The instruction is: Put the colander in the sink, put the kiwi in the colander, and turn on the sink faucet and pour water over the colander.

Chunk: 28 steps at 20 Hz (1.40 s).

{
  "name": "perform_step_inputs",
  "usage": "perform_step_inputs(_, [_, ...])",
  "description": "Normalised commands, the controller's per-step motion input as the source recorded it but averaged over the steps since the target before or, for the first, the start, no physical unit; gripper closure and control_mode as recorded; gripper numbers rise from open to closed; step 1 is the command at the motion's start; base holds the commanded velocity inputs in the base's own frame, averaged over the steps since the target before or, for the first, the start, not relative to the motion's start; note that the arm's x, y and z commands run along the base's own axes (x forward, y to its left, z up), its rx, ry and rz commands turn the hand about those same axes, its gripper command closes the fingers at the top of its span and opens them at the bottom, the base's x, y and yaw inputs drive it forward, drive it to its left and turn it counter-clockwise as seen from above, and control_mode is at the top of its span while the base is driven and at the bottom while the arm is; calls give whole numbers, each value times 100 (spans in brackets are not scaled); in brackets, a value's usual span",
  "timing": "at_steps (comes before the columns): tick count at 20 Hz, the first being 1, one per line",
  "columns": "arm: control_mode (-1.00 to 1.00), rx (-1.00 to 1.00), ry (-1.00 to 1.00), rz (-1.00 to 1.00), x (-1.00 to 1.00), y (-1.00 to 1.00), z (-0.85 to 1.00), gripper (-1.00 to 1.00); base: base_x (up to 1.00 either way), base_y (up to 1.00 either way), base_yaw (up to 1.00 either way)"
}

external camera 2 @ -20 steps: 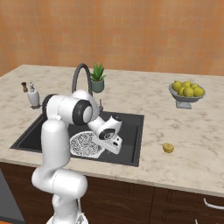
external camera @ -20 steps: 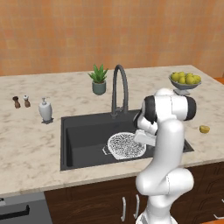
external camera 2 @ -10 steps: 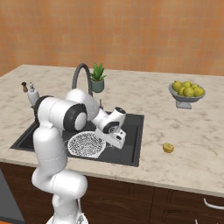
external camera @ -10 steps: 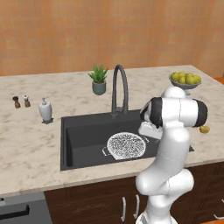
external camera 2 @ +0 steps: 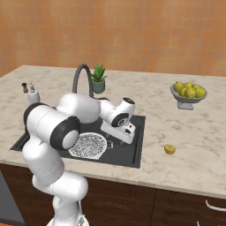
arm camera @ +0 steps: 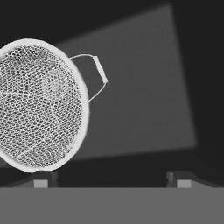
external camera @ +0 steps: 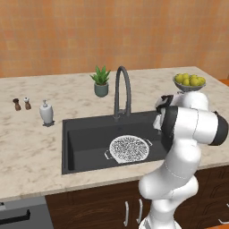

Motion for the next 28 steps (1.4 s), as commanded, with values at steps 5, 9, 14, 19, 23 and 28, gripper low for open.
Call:
perform_step_inputs(5, [-100, -7, 0, 0, -39, -47, 71, -100, 0, 0, 0])
perform_step_inputs(9, [-100, -10, 0, -7, -38, -55, 50, -100, 0, 0, 0])
perform_step_inputs(14, [-100, -13, -2, -18, -21, -66, 17, -100, 0, 0, 0])
perform_step_inputs(19, [-100, -9, -3, -32, -10, -71, 2, -100, 0, 0, 0])
perform_step_inputs(23, [-100, -8, -1, -37, 4, -64, 0, -100, 0, 0, 0])
perform_step_inputs(28, [-100, -4, 1, -35, 9, -59, 0, -100, 0, 0, 0])
